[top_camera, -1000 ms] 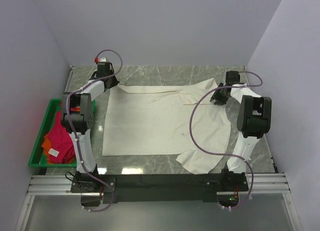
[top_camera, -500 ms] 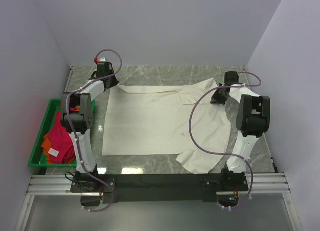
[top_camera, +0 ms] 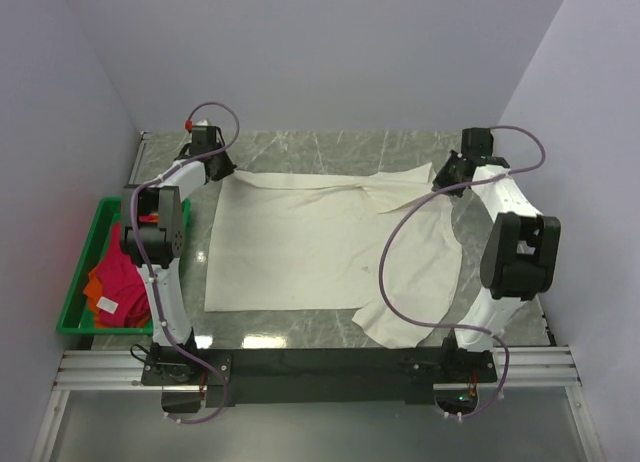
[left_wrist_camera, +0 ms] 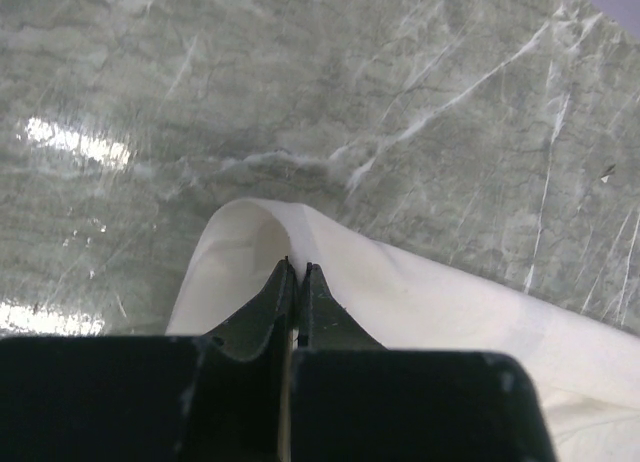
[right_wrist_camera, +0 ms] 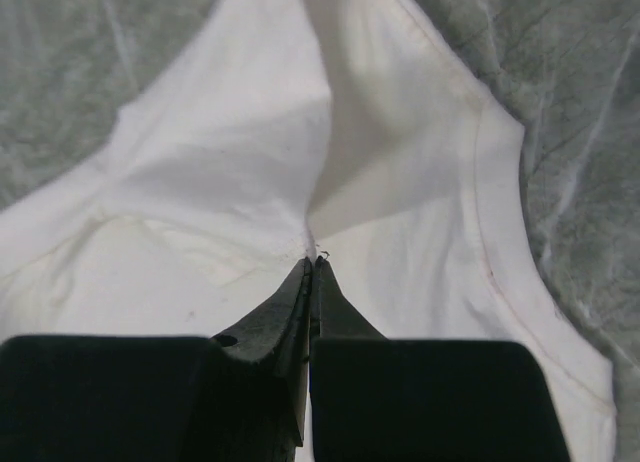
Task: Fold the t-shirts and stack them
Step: Fold the tshirt
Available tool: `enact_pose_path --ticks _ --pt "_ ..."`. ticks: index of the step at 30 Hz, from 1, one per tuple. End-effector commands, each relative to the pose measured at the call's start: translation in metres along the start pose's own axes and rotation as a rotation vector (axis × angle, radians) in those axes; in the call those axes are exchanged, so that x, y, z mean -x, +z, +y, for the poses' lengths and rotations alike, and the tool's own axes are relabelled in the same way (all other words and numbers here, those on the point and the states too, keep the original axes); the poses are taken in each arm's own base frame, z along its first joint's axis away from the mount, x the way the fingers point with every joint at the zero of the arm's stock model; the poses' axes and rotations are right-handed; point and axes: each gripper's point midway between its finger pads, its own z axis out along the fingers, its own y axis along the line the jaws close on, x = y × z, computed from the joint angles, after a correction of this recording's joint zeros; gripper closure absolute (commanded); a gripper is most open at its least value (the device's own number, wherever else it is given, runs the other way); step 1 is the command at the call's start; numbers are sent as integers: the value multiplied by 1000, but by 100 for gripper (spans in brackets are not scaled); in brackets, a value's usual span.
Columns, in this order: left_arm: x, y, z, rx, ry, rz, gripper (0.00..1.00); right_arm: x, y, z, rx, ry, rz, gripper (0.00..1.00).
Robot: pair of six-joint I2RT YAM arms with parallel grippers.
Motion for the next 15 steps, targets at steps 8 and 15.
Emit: enact_pose_path --ticks 8,15 --pt "31 -47 -25 -92 -92 -15 99 28 -88 13 17 10 -176 100" --pt "41 -74 -29 -112 -127 -35 99 20 -105 15 42 14 -179 100"
